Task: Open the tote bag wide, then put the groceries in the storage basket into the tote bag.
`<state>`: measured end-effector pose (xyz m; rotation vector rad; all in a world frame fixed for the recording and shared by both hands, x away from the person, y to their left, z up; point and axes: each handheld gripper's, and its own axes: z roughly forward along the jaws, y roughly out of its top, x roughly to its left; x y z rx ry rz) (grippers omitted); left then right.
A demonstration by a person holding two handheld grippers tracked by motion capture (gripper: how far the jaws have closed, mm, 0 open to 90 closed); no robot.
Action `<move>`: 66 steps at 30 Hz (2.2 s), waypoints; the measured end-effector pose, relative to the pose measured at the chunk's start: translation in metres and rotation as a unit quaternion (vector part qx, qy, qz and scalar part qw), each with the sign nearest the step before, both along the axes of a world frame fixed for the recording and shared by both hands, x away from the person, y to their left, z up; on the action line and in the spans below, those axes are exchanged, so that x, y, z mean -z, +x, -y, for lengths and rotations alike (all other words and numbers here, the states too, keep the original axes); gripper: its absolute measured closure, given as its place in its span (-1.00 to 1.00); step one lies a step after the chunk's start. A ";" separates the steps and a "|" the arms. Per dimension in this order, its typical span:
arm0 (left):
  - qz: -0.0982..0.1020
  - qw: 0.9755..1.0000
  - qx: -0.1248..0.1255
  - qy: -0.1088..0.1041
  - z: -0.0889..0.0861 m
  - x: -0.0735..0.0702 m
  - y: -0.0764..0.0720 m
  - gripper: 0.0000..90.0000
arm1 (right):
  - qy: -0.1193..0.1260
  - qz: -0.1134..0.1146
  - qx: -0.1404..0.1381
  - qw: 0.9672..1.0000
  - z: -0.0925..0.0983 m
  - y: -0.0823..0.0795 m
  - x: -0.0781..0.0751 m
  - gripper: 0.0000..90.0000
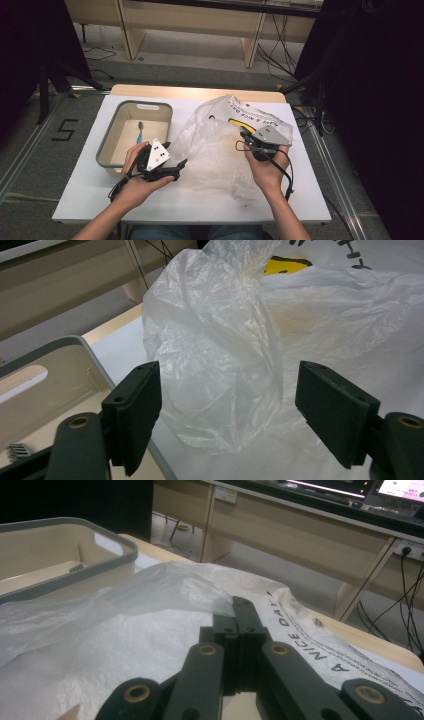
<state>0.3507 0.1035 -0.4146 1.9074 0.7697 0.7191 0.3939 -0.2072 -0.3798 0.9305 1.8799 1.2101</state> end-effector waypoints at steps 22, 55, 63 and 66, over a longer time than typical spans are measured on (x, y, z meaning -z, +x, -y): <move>-0.001 1.000 -0.015 0.004 -0.007 0.000 0.001 -0.41 | 0.001 0.000 0.000 1.000 0.001 0.001 0.000 1.00; -0.014 0.999 -0.032 -0.007 -0.017 -0.009 0.011 -0.44 | 0.001 -0.004 0.002 1.000 0.004 0.004 -0.001 1.00; -0.017 0.998 -0.063 -0.010 -0.038 -0.024 0.020 -0.48 | 0.002 -0.001 0.001 1.000 0.006 0.001 -0.001 1.00; -0.019 0.997 -0.071 -0.015 -0.046 -0.026 0.022 -0.48 | 0.003 -0.002 0.002 1.000 0.006 0.001 -0.001 1.00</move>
